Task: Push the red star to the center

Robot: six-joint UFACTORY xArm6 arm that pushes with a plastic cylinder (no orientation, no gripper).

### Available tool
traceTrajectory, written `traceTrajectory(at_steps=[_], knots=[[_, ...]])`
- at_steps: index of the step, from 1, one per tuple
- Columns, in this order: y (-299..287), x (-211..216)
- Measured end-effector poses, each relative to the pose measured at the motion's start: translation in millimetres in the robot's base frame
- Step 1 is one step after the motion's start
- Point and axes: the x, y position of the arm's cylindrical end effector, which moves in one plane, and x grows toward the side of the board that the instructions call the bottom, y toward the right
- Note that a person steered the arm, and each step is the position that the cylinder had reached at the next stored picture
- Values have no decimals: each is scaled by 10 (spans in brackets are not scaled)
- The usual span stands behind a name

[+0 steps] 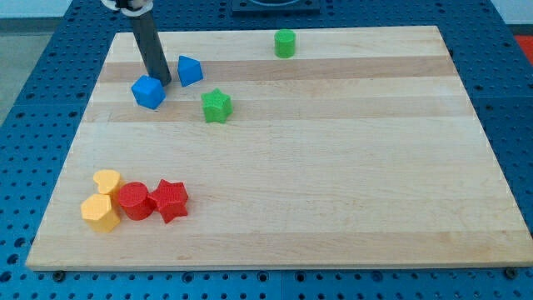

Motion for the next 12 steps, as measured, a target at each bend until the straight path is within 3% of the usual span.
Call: traceTrajectory(at_steps=[4, 12], knots=[[-403, 43], [97, 1311]])
